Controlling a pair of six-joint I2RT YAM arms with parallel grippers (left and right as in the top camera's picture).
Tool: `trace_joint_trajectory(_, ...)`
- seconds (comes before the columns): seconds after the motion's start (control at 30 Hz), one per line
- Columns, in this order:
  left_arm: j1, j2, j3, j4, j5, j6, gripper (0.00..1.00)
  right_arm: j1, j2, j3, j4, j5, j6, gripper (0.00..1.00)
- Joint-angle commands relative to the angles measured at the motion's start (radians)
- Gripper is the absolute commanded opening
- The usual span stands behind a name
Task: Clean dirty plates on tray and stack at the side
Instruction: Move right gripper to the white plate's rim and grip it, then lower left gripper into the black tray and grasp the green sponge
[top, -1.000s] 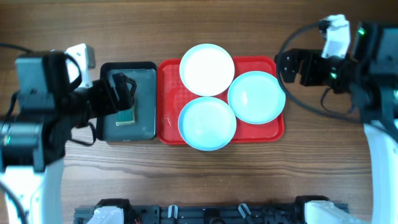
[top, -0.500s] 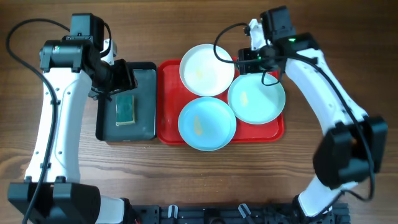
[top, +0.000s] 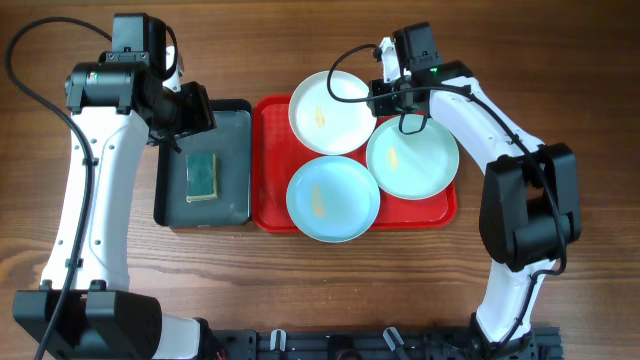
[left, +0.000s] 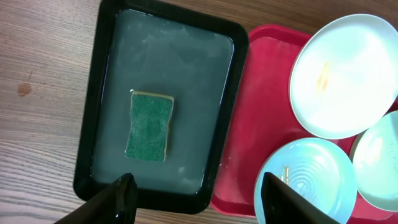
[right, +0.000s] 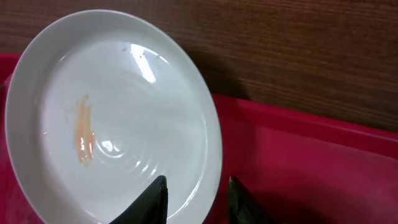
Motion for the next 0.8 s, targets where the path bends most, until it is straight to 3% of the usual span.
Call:
trace_joint_trajectory(0.0,0.006,0.005,0.001,0.003,-0.017,0.002,0.61,0.001,0.042,-0.011,0.01,0.026,0.017,0.31)
trace_joint_trajectory(0.43,0.006,0.005,0.001,0.006,-0.018,0.002,0.63,0.0,0.099,-0.011,0.042,0.047,0.026,0.08)
trace_joint_trajectory(0.77,0.006,0.005,-0.027,-0.004,-0.067,0.002,0.6,0.0,0.099,-0.011,0.037,0.044,0.026,0.04)
